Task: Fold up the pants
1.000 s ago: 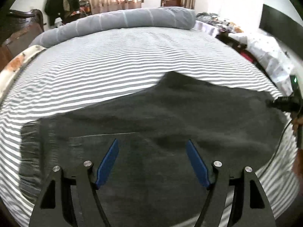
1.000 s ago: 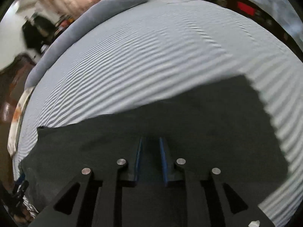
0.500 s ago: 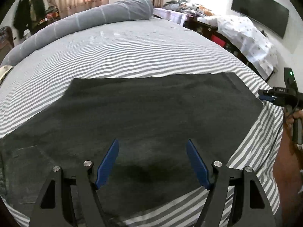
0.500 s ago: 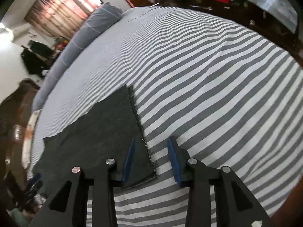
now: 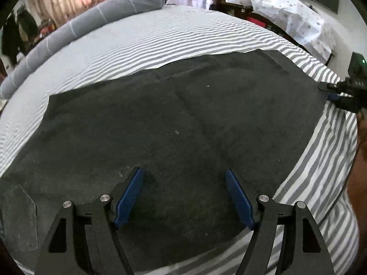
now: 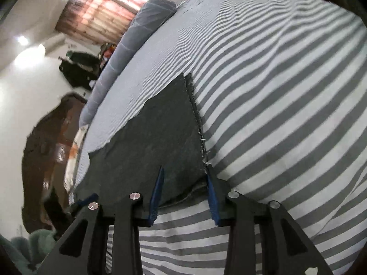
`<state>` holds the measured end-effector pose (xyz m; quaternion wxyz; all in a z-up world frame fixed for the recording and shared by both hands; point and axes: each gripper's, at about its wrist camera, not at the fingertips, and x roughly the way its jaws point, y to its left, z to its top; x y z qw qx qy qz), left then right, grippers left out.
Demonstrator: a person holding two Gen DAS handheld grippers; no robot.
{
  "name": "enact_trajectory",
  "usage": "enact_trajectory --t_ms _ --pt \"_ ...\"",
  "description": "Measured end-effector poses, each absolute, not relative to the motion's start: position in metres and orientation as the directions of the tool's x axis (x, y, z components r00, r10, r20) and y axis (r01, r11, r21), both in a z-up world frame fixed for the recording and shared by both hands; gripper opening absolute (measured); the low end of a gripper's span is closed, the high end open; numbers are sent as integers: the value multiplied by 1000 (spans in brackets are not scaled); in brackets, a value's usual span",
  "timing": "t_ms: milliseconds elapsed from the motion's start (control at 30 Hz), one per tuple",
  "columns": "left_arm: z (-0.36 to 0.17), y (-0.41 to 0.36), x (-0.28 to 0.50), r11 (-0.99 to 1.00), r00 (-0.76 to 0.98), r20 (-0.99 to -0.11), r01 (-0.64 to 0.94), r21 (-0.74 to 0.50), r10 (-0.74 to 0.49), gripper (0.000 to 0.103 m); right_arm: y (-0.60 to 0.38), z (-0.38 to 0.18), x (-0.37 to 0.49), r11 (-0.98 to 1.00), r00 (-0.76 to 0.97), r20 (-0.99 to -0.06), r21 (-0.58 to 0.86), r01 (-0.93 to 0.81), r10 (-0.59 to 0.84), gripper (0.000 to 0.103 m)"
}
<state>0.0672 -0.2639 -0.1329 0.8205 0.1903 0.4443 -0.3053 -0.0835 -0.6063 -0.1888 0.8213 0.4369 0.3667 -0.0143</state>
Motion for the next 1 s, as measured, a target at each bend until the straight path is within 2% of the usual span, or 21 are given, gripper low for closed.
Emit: enact_trajectory --t_ms 67,167,267,400,567,767,1000 --pt "-135 -266 70 748 412 -850 663 33 -329 75 -607 -195 -82 574 738 -608 729 373 293 10" --pt "-135 -268 74 747 400 -855 664 22 -331 75 -600 -192 -77 558 749 -612 725 404 254 8" --pt "-126 -259 79 750 350 -866 660 -43 -357 75 -591 -177 -75 547 763 -605 727 415 225 7" --pt "-95 -216 88 767 287 -836 601 -224 -469 75 -571 -142 -66 568 790 -569 736 369 225 7" --pt "-62 -140 99 810 299 -812 492 -318 -501 76 -517 -98 -27 619 796 -534 736 273 284 7" --pt "-32 -39 101 870 398 -789 364 -333 -468 76 -410 -70 43 671 748 -525 727 147 405 7" --pt "-32 47 94 909 463 -785 264 -321 -412 76 -274 -80 104 697 624 -556 716 25 549 7"
